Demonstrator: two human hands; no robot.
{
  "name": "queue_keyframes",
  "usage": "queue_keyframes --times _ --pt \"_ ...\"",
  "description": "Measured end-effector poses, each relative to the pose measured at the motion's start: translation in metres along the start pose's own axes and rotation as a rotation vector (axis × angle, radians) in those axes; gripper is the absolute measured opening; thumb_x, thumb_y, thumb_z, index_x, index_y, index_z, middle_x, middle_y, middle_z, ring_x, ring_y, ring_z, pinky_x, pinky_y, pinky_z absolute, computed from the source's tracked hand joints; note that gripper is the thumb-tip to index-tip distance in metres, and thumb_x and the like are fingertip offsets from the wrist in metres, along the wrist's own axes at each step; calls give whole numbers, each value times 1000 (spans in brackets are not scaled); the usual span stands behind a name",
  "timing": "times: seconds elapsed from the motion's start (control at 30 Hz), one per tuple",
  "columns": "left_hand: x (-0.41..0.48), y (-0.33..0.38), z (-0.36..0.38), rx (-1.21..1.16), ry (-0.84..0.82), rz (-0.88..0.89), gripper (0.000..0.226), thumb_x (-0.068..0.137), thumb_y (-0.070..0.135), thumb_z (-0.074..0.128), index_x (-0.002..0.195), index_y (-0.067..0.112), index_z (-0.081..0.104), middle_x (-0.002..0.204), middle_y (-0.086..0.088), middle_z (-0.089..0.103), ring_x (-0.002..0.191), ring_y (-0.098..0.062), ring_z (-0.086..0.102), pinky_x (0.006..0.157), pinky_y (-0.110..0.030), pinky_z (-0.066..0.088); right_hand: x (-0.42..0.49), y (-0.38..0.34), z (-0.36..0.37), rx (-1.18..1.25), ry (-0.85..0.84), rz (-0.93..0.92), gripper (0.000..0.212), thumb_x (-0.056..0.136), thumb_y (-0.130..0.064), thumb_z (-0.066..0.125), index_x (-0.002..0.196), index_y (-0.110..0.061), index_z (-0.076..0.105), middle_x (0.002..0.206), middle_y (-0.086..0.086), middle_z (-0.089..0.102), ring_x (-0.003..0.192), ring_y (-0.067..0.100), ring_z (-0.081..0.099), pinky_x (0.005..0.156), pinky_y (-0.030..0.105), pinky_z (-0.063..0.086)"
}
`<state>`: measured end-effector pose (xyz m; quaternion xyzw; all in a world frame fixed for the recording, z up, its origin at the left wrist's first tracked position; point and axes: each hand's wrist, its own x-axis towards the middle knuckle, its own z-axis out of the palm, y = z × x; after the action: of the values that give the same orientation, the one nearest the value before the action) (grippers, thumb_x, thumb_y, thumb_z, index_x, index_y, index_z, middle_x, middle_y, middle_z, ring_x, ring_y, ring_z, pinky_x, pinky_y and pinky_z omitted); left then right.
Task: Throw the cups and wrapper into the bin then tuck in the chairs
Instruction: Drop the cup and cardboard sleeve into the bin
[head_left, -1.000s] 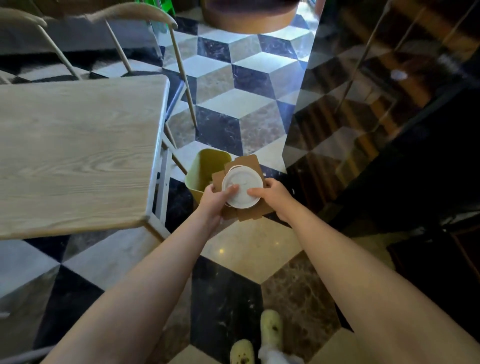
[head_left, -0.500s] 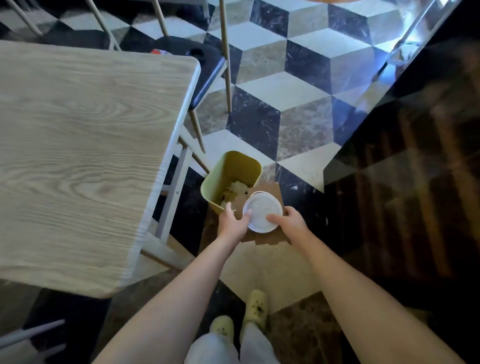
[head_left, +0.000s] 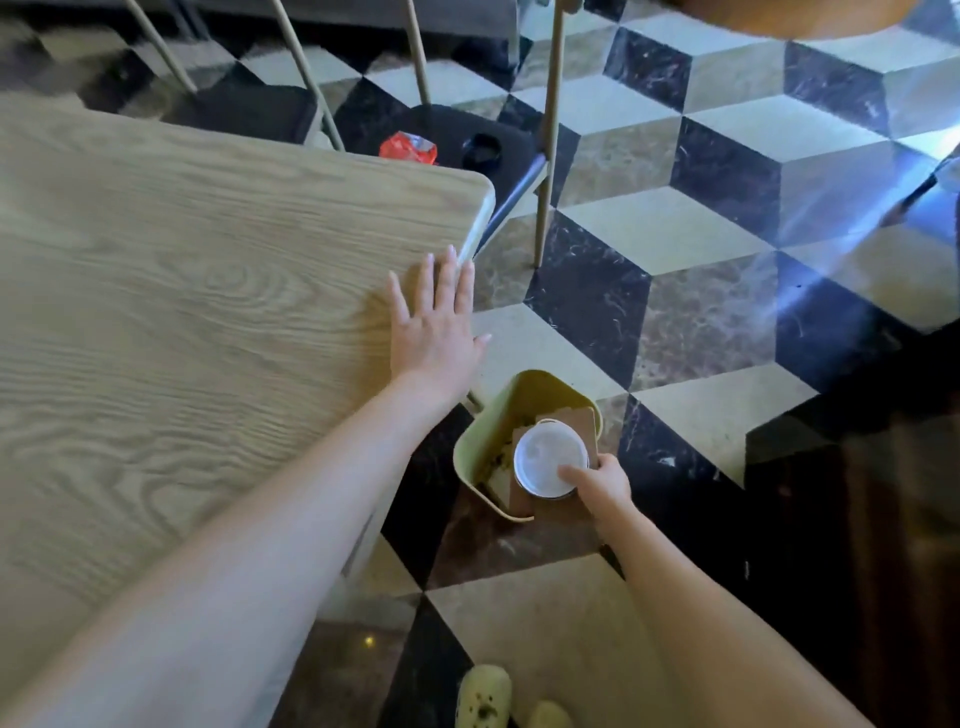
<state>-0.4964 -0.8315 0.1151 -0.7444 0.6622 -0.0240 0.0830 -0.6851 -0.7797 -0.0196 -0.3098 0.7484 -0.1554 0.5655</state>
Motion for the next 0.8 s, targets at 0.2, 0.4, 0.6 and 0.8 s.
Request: queue_keyframes --times 0.2,0.4,0.6,0.8 --pt "10 -3 4 -21 58 2 84 96 59 26 151 8 -11 162 -12 -10 150 -29 -5 122 -50 3 62 -13 15 -50 -3 66 44 84 -12 66 123 -7 45 107 14 56 95 30 61 83 44 57" --pt "10 -2 8 -11 102 -37 91 95 58 31 147 0 -15 160 -20 -8 150 -33 -2 122 -47 4 94 9 39 -95 68 193 46 83 -13 65 124 -3 46 116 20 59 91 31 59 65 38 53" --pt "10 0 6 19 86 -38 92 94 59 31 148 -1 -14 160 -21 -8 149 -35 -4 122 -46 1 112 27 61 -8 34 189 44 81 -20 67 118 0 54 111 19 63 100 35 62 83 43 55" --pt "10 0 7 49 86 -41 93 94 60 33 149 0 -13 161 -20 -8 150 -34 -4 123 -46 4 120 43 61 92 -50 160 67 86 -42 64 140 -8 41 130 16 56 113 33 59 98 48 49"
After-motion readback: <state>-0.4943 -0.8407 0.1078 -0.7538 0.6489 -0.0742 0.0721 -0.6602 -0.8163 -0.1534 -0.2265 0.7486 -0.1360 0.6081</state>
